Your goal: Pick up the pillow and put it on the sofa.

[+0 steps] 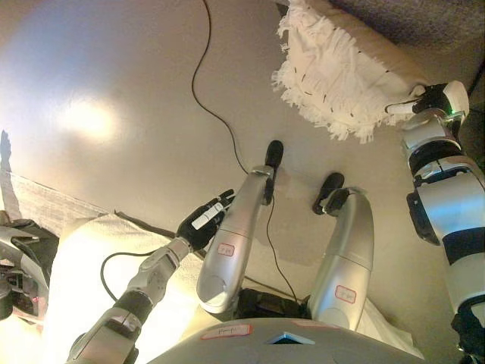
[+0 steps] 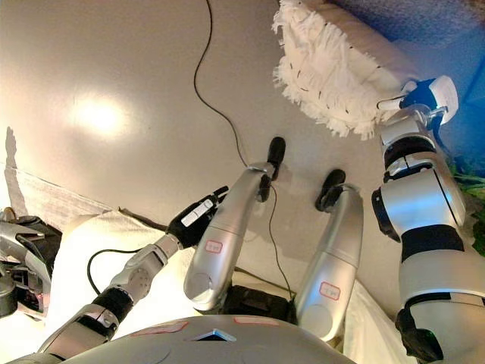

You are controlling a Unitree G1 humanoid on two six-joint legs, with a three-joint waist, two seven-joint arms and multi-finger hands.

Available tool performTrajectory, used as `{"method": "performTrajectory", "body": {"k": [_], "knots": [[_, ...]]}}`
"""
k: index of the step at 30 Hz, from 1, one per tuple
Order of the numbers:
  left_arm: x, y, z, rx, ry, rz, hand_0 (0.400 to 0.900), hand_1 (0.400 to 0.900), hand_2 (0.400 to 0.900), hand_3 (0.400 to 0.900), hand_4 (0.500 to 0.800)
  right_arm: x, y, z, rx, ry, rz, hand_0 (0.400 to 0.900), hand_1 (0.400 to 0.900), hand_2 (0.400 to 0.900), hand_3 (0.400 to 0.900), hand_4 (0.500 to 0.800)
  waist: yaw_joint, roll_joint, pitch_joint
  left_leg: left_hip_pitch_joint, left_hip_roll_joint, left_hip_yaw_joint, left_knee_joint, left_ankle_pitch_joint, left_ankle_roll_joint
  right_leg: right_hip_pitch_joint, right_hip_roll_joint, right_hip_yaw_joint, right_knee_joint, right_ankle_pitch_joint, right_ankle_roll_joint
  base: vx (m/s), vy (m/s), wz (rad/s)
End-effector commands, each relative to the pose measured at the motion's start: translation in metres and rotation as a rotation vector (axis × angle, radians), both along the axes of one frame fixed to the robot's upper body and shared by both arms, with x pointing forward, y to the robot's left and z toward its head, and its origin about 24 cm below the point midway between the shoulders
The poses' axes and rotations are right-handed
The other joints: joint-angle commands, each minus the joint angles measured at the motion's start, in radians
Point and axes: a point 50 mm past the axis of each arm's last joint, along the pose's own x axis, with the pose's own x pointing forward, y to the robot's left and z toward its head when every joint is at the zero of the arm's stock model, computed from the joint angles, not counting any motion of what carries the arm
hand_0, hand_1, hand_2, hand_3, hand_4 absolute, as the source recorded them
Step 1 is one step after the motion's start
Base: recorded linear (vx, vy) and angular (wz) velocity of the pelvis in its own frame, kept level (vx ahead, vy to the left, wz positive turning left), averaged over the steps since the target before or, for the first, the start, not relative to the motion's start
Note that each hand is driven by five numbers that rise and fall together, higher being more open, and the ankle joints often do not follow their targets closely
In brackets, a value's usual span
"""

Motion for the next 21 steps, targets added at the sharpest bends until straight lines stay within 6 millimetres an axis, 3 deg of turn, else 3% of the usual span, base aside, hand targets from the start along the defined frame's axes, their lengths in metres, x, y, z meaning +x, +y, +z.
{"method": "performTrajectory", "body": {"k": [1,10,21], "knots": [[-0.018,0.000,0.000,-0.068,-0.024,0.008,0.900,0.900,0.900,0.900,0.800,-0.003,-0.031,0.071,-0.125,-0.145,-0.083,0.900,0.900,0.900,0.900,0.800,0.038,0.074,0.013,0.043,-0.003,0.036,-0.013,-0.141,0.066,0.040,0.053,-0.055,0.093,-0.106,-0.043,0.00,0.000,0.00],[-0.023,0.002,0.004,-0.093,-0.032,-0.001,0.900,0.900,0.900,0.900,0.800,0.003,-0.025,0.107,-0.123,-0.152,-0.008,0.900,0.900,0.900,0.900,0.800,0.047,0.090,0.013,-0.017,-0.003,0.041,0.035,-0.147,0.056,-0.022,0.050,-0.030,0.145,-0.118,-0.040,0.01,0.023,0.02],[-0.027,0.003,0.007,-0.123,-0.038,0.018,0.900,0.900,0.900,0.900,0.800,0.008,-0.018,0.116,-0.114,-0.151,0.062,0.900,0.900,0.900,0.900,0.800,0.051,0.104,0.013,-0.035,0.009,0.043,0.028,-0.132,0.044,-0.045,0.055,-0.014,0.152,-0.118,-0.036,0.00,0.010,-0.01]]}}
